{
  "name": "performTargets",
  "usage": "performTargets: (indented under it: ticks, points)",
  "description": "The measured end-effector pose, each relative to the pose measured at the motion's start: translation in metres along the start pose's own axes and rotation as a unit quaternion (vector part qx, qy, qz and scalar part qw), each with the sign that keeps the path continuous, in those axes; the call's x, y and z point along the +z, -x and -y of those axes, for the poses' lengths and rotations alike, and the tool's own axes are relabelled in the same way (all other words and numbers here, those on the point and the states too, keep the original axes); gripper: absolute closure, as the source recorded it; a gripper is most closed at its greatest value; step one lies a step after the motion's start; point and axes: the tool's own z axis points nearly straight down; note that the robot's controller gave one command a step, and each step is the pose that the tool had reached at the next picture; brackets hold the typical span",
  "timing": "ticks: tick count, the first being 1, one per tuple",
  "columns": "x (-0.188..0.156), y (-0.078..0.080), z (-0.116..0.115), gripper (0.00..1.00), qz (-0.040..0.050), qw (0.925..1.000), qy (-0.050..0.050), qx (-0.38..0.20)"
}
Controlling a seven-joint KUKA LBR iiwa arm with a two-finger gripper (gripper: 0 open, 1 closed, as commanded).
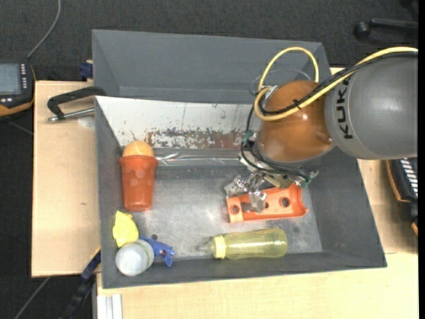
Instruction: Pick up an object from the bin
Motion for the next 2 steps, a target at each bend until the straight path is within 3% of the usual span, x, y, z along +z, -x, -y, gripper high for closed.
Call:
performTargets:
  ticks: [2]
  points:
    - [0.0,0.0001,0.0,1.0,0.0001,1.0,0.0,0.0]
